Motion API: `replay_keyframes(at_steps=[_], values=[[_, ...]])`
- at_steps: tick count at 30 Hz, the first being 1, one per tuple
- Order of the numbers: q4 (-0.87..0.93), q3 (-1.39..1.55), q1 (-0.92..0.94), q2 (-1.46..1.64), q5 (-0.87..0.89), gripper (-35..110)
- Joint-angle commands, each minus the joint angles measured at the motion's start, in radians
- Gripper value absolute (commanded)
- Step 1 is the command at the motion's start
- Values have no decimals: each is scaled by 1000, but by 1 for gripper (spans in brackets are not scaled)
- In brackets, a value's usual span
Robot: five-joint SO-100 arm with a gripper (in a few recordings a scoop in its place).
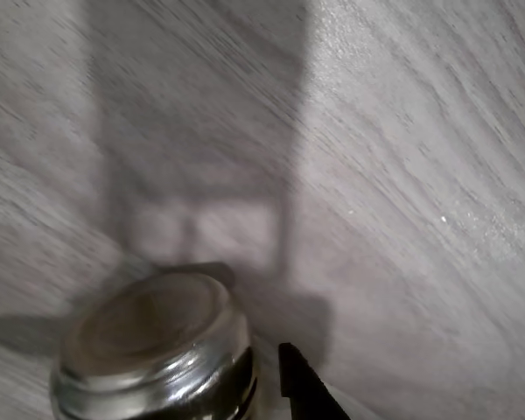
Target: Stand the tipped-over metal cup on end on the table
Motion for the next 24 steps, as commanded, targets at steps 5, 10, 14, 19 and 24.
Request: replay_keyframes(at_steps=[5, 10, 14, 19, 24], values=[[-3, -40, -29, -9, -5, 43], [-8, -43, -40, -31, -5, 33], [35, -114, -41, -87, 3, 10], [169, -330, -25, -222, 23, 0], [176, -357, -5, -221, 20, 0]])
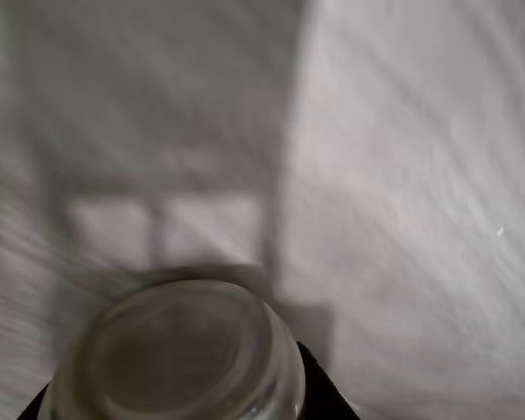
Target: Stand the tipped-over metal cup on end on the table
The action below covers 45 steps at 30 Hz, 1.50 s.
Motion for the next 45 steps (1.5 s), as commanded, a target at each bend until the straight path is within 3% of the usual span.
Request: replay_keyframes(at_steps=[1, 16, 19, 25, 30, 32, 34, 37, 45], values=[[20, -51, 11, 29, 3, 0], [34, -26, -69, 399, -23, 0], [-60, 110, -132, 551, -77, 0], [-701, 913, -304, 1114, -213, 0], [-1201, 1374, -408, 1382, -364, 0], [-1493, 1559, -426, 1448, -446, 0], [-1704, 1664, -437, 1436, -499, 0], [-1875, 1717, -446, 1379, -540, 0], [-2462, 1735, -457, 939, -721, 0]])
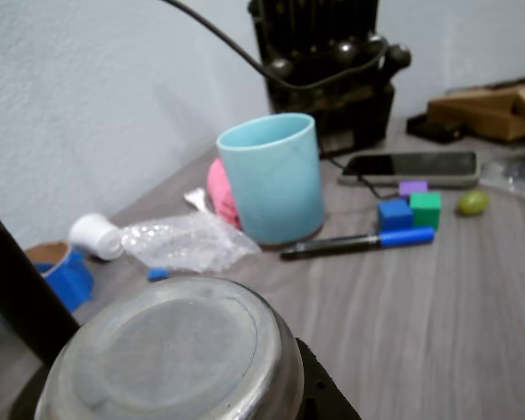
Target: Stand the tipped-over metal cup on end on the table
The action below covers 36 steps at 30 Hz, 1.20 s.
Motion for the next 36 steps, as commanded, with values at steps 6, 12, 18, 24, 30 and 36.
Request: replay_keyframes(at_steps=[6, 12, 18, 24, 30, 36], values=[[-568, -15, -25, -456, -61, 0], [-833, -66, -32, -753, -63, 0], [-882, -98, -34, -841, -55, 0], [-919, -135, -26, -907, -54, 15], [-965, -150, -21, -931, -60, 44], [-992, -146, -15, -919, -60, 48]])
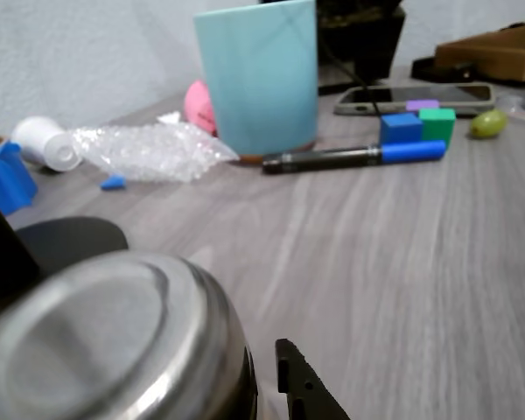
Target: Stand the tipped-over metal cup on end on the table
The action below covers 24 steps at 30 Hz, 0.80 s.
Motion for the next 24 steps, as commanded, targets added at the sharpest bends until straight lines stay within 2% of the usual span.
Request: replay_keyframes(at_steps=[1, 6, 9, 11, 12, 13, 15, 16, 18, 24], values=[[-256, -5, 11, 26, -3, 49], [-213, 34, 21, 172, 49, 49], [-17, 101, 41, 433, 189, 49], [273, 147, 66, 721, 342, 49], [499, 160, 78, 900, 443, 48], [798, 152, 89, 1118, 566, 44], [1563, 2, 100, 1465, 882, 31], [1776, -63, 97, 1526, 986, 22], [1940, -48, 87, 1623, 1109, 0], [2197, 221, 3, 1968, 1212, 0]])
